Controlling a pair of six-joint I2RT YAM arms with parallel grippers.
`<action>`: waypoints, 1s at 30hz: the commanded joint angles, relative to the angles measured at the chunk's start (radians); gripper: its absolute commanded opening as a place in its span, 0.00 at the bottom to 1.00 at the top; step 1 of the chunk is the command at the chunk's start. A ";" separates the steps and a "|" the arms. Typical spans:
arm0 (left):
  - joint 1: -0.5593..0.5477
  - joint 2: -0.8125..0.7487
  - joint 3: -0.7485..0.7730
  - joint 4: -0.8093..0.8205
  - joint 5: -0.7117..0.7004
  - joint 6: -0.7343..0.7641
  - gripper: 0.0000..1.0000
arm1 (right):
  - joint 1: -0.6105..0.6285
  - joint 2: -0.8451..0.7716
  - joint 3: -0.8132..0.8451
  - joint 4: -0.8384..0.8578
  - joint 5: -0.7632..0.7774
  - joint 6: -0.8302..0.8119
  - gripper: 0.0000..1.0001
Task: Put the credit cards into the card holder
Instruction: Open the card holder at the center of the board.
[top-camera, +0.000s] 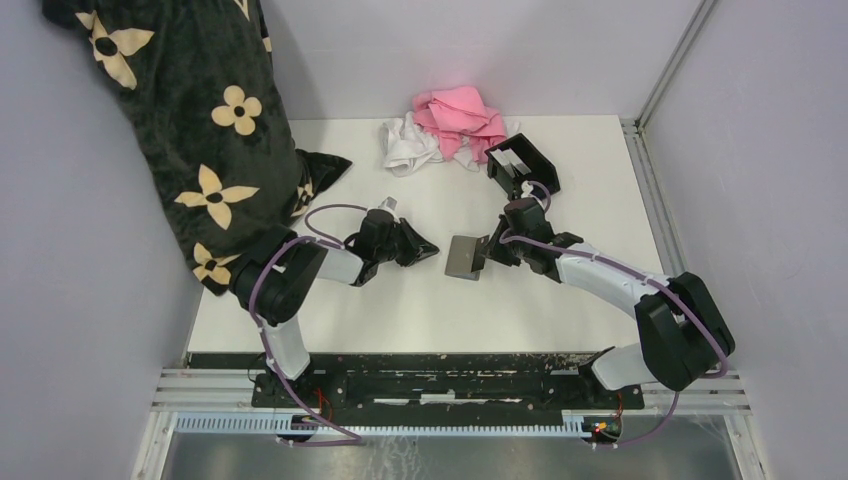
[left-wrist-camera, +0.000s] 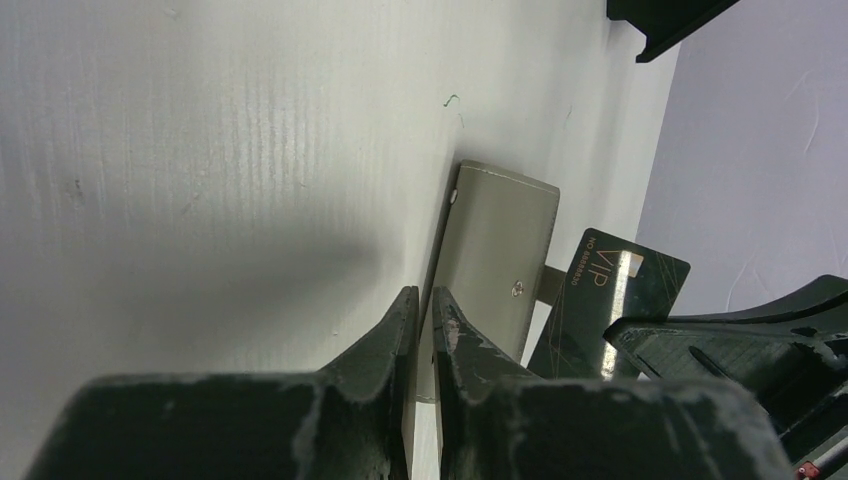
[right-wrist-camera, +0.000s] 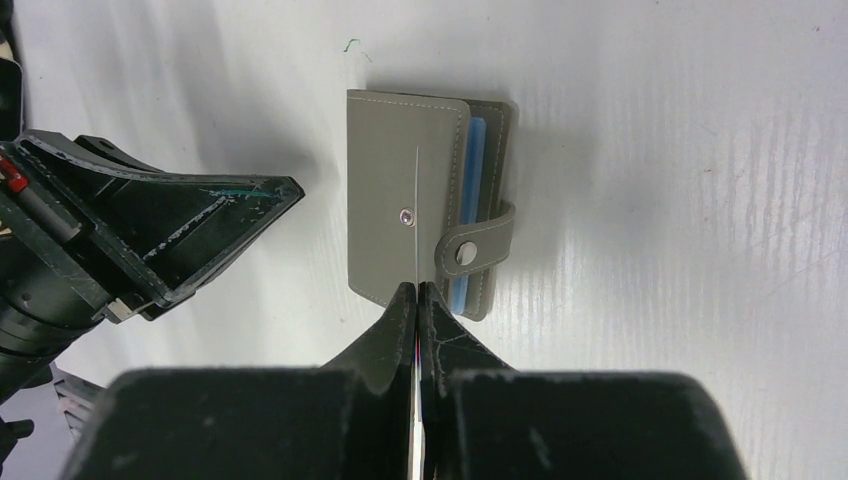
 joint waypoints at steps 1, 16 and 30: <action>-0.012 0.012 0.043 0.012 -0.013 0.041 0.16 | -0.007 -0.003 0.045 -0.006 0.030 -0.023 0.01; -0.023 0.034 0.063 0.006 -0.011 0.047 0.16 | -0.034 -0.025 0.006 -0.003 0.029 -0.025 0.01; -0.033 0.055 0.080 0.005 -0.015 0.045 0.15 | -0.058 -0.026 -0.030 0.029 0.008 -0.032 0.01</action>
